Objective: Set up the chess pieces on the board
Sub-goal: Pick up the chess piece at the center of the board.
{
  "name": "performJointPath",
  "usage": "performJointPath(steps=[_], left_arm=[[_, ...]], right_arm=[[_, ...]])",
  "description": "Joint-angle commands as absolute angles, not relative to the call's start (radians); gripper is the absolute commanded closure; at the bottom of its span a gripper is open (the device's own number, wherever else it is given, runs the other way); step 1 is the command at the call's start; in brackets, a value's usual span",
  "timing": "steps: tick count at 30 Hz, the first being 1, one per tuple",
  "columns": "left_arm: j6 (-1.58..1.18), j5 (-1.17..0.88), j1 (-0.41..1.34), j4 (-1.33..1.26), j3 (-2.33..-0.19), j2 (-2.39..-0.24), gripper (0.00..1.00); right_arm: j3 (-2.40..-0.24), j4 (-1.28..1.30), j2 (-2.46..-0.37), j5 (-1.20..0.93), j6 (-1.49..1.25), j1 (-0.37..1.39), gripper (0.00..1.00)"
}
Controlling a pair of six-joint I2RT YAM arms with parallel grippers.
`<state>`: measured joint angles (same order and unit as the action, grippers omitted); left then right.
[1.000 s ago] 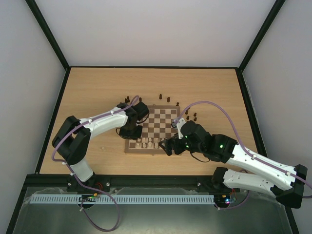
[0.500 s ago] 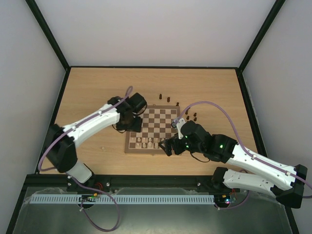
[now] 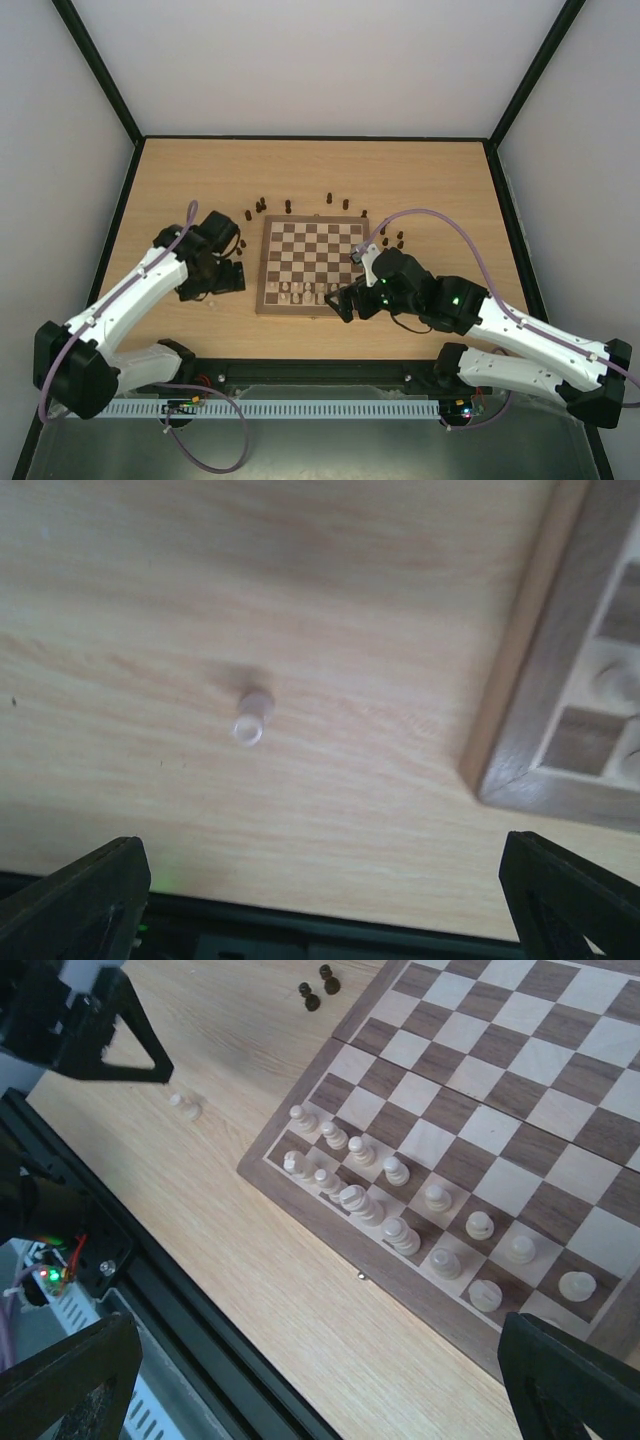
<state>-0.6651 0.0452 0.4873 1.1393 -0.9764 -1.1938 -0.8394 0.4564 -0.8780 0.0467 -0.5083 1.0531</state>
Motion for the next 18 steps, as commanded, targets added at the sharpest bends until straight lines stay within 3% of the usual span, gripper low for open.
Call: performJointPath(steps=[1,12,18], left_arm=[[-0.699,-0.024,0.465,1.157,-0.870,-1.135,0.01],[-0.789,-0.014,0.463,1.064,-0.754,-1.154,0.12],[-0.835,-0.015,0.421,0.937,-0.721,-1.234,0.09]], right_arm=[[-0.827,0.446,-0.849,-0.002,-0.499,1.048,0.01],[-0.826,0.436,-0.815,-0.077,-0.489,1.049,0.01],[-0.824,0.431,-0.788,-0.102,-0.487,1.049,0.01]])
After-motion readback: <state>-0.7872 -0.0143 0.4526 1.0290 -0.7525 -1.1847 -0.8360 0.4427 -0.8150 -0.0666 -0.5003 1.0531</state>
